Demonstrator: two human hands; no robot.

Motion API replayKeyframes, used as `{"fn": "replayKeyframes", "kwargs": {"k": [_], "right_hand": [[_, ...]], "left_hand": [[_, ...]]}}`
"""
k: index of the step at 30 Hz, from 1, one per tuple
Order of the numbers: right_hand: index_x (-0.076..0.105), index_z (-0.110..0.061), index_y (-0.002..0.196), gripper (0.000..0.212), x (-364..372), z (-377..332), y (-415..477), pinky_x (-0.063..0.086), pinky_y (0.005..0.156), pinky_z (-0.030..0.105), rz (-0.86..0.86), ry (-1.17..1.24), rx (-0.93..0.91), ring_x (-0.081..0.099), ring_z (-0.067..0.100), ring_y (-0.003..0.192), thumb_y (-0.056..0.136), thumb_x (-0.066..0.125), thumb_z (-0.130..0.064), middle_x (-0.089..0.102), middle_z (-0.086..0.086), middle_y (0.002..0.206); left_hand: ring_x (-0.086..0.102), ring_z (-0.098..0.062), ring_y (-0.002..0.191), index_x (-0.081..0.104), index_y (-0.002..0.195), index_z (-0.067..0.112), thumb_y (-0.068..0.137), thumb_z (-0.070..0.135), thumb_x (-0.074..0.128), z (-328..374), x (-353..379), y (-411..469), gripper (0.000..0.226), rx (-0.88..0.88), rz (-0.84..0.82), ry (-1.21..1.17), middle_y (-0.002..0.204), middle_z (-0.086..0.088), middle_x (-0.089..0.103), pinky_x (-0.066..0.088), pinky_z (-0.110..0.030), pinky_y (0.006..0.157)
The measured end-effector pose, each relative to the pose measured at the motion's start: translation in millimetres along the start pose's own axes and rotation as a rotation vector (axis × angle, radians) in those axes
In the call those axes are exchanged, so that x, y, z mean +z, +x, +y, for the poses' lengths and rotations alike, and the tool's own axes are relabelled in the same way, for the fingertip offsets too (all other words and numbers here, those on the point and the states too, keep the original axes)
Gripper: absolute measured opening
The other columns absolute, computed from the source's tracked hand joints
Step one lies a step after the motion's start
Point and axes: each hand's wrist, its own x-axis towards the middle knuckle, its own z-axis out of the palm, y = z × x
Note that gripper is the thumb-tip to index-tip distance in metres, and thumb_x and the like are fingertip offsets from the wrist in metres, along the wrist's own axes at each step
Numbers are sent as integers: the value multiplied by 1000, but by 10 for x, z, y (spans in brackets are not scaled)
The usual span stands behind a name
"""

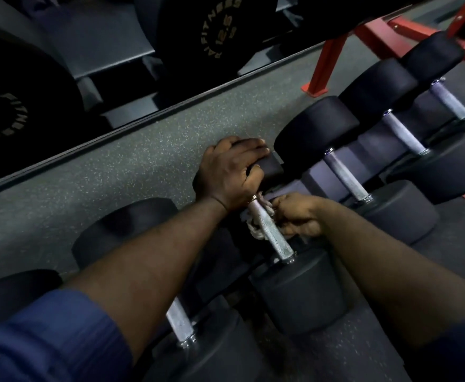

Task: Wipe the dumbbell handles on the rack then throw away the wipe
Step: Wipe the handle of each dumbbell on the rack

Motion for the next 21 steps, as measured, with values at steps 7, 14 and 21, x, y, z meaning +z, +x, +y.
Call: {"fn": "replayKeyframes", "kwargs": {"k": [7,14,21], "right_hand": [[78,-14,89,9,88,132,-216,44,64,27,428,-816,-542,68,14,75,87,76,-23,75,1,81],[68,-7,114,60,305,330,-182,53,87,41,351,-1602,-936,58,33,112,93,15,-24,66,13,113],[65,-12,100,33,196,140,-222,44,86,43,312,-2034,-1013,59,32,86,98,33,-8,68,10,94]], "left_hand": [[59,-19,119,78,116,36,83,35,54,48,-47,-11,41,-24,-33,34,132,20,69,41,-35,92],[60,-19,117,78,115,35,82,37,54,59,-17,-11,41,-9,-22,86,129,19,70,42,-35,88],[59,-21,120,77,118,34,82,38,53,91,-50,-14,43,-11,-58,124,132,19,68,45,-38,91]]}}
